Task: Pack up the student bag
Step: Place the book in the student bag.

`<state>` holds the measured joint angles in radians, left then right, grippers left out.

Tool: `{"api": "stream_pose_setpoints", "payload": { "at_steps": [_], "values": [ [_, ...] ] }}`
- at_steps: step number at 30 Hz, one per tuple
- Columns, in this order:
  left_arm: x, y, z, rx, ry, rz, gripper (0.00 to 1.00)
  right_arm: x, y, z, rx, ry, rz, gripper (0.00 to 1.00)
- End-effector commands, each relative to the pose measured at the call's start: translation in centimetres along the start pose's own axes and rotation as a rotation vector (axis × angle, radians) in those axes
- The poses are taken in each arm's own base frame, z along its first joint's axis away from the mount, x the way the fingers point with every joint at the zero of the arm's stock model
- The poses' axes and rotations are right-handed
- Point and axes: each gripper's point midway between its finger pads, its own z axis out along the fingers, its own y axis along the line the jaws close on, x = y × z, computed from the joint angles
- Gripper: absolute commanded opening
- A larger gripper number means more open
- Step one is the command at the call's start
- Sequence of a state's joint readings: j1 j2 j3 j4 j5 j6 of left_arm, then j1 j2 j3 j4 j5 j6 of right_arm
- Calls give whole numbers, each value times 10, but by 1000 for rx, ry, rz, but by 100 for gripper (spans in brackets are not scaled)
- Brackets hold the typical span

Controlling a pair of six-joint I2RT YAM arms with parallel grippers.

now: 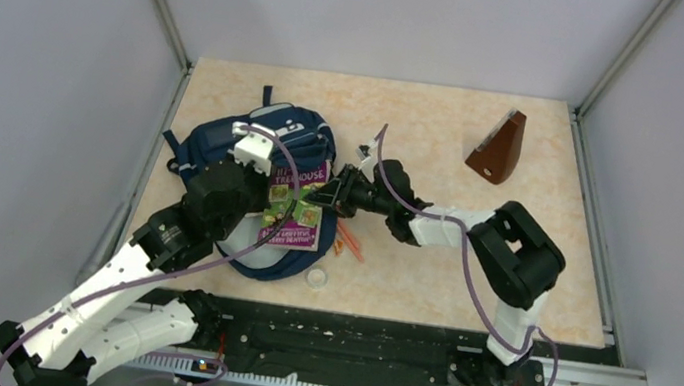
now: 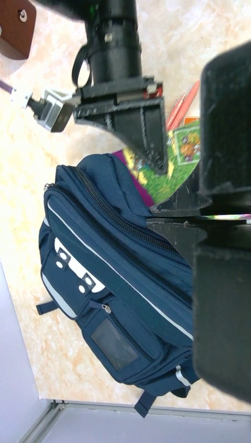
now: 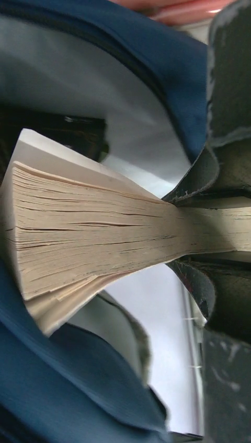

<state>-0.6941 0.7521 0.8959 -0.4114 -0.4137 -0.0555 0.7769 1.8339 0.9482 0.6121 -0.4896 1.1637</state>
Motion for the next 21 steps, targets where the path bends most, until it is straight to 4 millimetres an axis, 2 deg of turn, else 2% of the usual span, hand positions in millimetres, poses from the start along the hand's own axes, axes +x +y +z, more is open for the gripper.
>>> {"api": "stream_pose_setpoints", "payload": {
  "at_steps": [1,8,10,16,21],
  "values": [
    [-49,-7,-10,57,-188,-103,0,-49,55,23,-153,-170,3,0],
    [-46,-16,-8,96,-178,-106,0,-88,45,56,-125,-346,40,0],
    [-46,-17,-7,105,-175,-104,0,-91,37,70,-103,-367,45,0],
    [-45,-19,-7,113,-173,-109,0,-102,44,101,-51,-476,-52,0],
    [-44,-20,-6,117,-169,-107,0,-105,20,121,95,-530,-158,0]
  ]
}}
